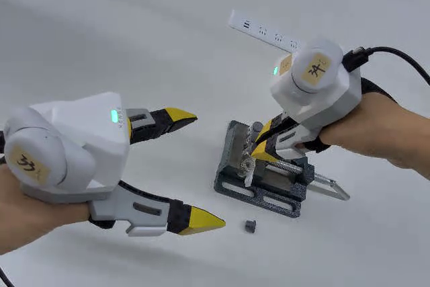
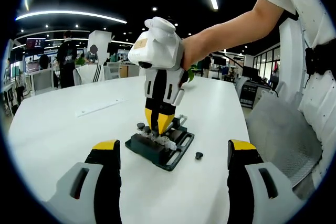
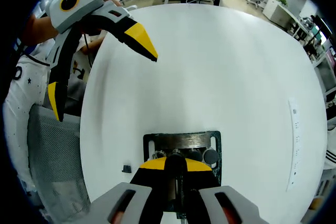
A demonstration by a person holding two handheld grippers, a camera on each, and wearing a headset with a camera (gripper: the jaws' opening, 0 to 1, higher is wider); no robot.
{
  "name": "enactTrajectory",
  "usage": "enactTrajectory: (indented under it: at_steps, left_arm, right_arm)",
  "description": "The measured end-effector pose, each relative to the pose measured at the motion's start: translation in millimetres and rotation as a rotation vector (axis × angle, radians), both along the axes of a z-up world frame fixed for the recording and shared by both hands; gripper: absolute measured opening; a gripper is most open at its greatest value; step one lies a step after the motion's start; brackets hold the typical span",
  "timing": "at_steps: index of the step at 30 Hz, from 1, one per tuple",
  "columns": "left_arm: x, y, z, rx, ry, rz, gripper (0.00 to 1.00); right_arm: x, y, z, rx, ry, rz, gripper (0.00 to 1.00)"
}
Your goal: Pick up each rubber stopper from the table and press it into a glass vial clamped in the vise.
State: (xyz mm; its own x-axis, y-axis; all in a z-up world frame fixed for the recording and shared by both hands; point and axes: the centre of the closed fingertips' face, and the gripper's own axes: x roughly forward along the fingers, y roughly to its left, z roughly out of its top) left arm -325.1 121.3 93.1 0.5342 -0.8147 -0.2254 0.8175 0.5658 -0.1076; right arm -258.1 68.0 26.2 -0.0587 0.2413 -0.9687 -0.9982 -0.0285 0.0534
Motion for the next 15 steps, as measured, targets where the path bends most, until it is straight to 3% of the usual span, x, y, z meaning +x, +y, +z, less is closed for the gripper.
enactTrajectory:
  at_steps: [15]
  left_arm:
    - [-2.1,1.6,-0.6,0.002,0.004,0.004,0.83]
  right_arm:
    - [-2.7,0.3,1.3,0.032,0.006,-0.013,0.07]
